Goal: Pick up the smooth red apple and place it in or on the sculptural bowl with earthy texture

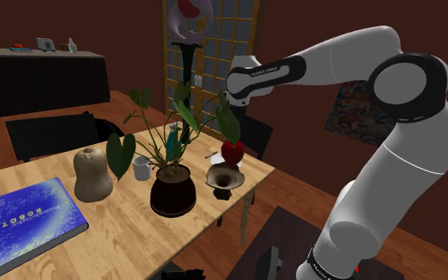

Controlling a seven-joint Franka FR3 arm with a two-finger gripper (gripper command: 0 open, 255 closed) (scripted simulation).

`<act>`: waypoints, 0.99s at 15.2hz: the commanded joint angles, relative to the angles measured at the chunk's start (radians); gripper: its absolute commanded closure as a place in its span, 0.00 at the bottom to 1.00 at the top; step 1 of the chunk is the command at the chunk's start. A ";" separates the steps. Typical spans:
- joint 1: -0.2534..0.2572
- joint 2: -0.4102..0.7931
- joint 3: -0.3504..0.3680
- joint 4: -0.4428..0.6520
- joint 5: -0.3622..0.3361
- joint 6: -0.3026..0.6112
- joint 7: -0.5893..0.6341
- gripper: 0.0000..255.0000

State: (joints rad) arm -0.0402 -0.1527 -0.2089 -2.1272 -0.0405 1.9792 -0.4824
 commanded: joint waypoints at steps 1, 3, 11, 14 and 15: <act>0.000 0.009 0.000 -0.016 0.002 0.026 0.000 1.00; 0.000 0.017 -0.001 -0.036 0.003 0.053 -0.001 1.00; 0.000 0.036 -0.003 -0.074 0.006 0.110 -0.003 1.00; 0.000 0.036 -0.003 -0.074 0.006 0.110 -0.003 1.00; 0.000 0.036 -0.003 -0.074 0.006 0.110 -0.003 0.00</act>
State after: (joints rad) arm -0.0404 -0.1167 -0.2122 -2.2012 -0.0347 2.0893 -0.4858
